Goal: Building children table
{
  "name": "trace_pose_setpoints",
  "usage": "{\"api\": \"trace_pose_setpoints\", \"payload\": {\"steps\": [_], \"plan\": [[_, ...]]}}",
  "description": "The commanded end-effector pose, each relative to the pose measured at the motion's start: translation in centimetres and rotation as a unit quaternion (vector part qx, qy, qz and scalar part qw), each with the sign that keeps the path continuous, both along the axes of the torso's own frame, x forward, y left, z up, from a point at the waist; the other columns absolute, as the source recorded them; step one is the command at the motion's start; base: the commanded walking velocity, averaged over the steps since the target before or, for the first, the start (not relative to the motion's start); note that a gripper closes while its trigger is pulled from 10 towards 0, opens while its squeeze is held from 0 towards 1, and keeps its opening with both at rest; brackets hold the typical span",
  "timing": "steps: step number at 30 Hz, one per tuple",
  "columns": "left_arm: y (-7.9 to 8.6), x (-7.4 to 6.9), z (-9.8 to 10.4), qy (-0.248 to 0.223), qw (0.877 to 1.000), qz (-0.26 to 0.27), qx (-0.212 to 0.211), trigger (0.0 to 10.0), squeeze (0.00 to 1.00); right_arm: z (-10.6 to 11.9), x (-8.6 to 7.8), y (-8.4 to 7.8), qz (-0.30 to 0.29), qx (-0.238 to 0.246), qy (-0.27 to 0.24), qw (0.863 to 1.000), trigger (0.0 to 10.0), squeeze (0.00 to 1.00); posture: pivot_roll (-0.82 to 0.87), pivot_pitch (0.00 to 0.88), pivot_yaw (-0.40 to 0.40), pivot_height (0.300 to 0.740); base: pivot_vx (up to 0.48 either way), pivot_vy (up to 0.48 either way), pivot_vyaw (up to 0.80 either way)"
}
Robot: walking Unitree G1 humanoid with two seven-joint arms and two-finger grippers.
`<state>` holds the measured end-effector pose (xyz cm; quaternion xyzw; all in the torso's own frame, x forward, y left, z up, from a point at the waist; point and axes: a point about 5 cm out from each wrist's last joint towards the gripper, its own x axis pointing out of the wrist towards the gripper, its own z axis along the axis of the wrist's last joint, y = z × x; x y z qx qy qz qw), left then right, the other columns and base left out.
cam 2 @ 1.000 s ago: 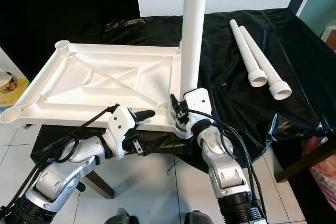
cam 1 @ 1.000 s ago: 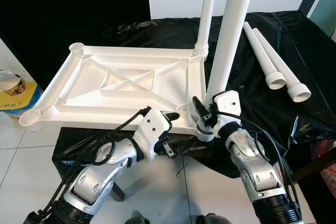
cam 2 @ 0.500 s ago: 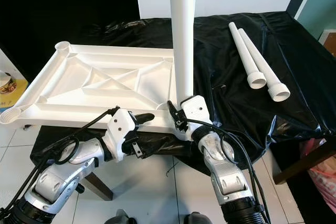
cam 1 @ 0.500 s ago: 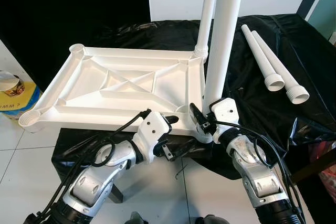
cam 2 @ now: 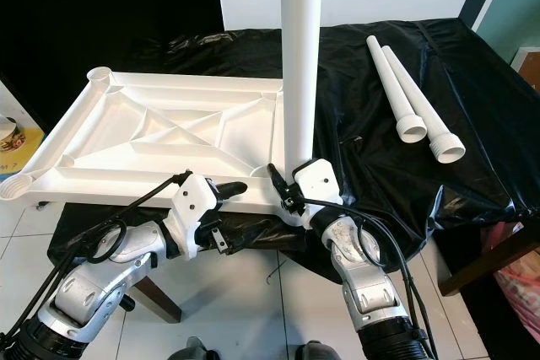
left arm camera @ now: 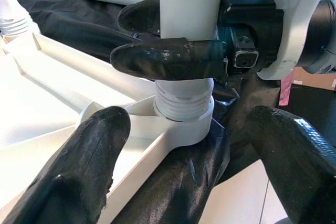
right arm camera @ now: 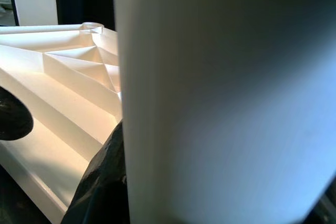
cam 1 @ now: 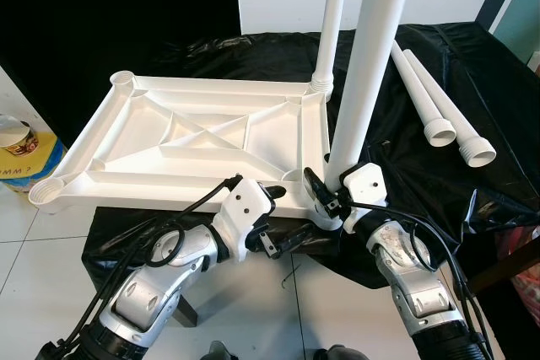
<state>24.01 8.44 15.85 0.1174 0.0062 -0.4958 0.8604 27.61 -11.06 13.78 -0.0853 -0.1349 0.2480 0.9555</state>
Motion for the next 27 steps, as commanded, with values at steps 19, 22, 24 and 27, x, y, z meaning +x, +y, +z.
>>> {"api": "trace_pose_setpoints", "payload": {"steps": [19, 22, 24, 27], "plan": [[0.0, 0.0, 0.7, -0.006, 1.0, -0.018, 0.009, 10.0, 0.0, -1.1, -0.5, 0.5, 0.023, 0.002, 0.012, 1.0, 10.0, 0.0, -0.01, 0.085, 0.012, 0.74, 0.0, 0.0, 0.0], [0.0, 0.0, 0.7, -0.006, 1.0, -0.017, 0.008, 10.0, 0.0, -1.1, -0.1, 0.7, 0.016, 0.021, 0.034, 0.999, 10.0, 0.0, -0.01, 0.084, 0.01, 0.74, 0.0, 0.0, 0.0], [0.0, 0.0, 0.8, -0.006, 1.0, -0.017, 0.008, 10.0, 0.0, -1.2, 0.0, 0.7, 0.012, 0.024, 0.041, 0.999, 10.0, 0.0, -0.01, 0.084, 0.01, 0.74, 0.0, 0.0, 0.0], [0.0, 0.1, 0.8, -0.008, 1.0, -0.016, 0.009, 10.0, 0.0, -1.8, 0.5, 0.5, -0.006, 0.019, 0.07, 0.997, 10.0, 0.0, -0.01, 0.082, 0.009, 0.74, 0.0, 0.0, 0.0]]}}
